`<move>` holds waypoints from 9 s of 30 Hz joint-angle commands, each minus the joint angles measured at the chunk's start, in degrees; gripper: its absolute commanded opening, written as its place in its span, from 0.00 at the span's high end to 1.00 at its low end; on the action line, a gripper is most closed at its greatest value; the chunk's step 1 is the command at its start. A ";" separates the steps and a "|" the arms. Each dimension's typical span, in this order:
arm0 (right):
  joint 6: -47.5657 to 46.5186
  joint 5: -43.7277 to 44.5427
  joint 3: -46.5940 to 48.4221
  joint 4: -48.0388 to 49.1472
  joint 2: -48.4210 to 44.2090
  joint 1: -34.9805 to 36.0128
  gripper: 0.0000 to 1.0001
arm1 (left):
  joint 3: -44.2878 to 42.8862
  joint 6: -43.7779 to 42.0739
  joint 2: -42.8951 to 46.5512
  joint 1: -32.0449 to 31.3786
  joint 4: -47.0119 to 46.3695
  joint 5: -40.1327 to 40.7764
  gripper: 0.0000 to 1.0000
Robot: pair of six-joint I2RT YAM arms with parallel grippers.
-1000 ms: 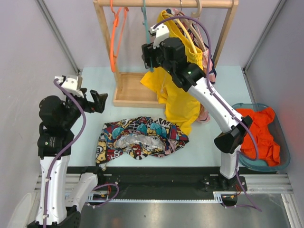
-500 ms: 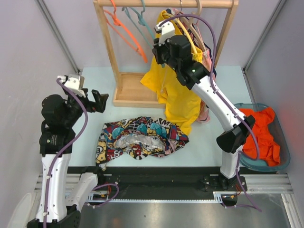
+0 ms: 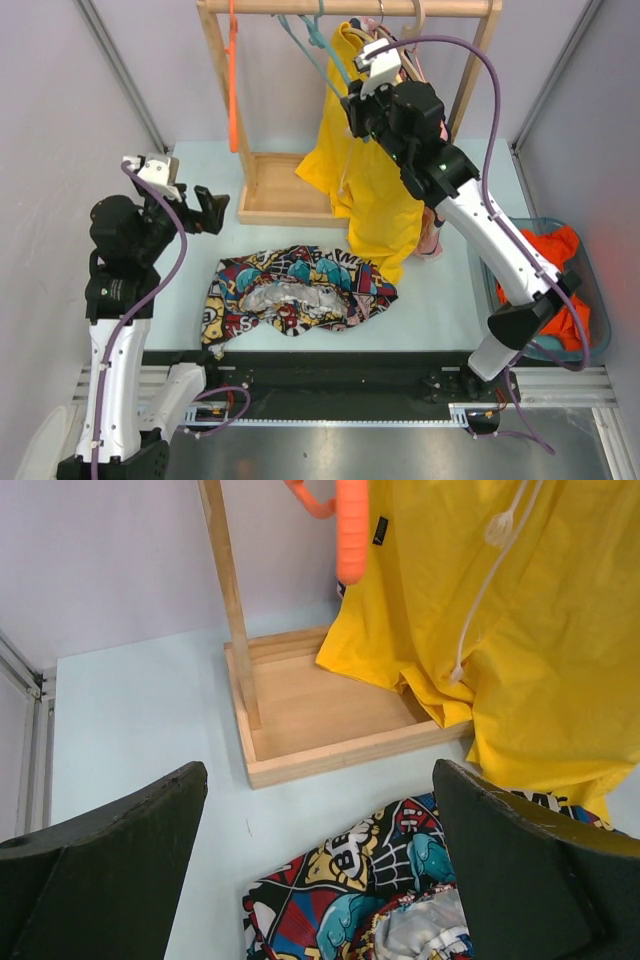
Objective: Place the shorts on the hanger
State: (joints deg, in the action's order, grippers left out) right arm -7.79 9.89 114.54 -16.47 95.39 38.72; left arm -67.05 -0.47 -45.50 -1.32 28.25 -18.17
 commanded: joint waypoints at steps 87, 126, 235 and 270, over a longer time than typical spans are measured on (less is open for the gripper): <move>-21.65 -35.12 -42.21 -23.79 -21.74 13.57 1.00 | 15.19 -60.49 -8.55 -1.49 30.97 -25.96 0.28; -23.67 -43.55 -43.61 -2.17 -8.30 15.86 1.00 | 20.04 -80.74 -2.93 -1.49 33.18 -25.24 1.00; -61.20 -32.22 -51.61 -22.11 -1.08 19.55 0.80 | 18.09 -87.94 -20.33 15.56 41.26 -29.73 1.00; -72.10 -30.02 -64.80 -29.85 -22.53 -3.92 1.00 | 16.60 -103.08 -21.57 26.55 47.71 -23.15 1.00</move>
State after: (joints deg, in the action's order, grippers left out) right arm -78.50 -28.14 51.11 -36.14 75.75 36.62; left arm -49.56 -107.92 -67.09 24.29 80.27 -49.23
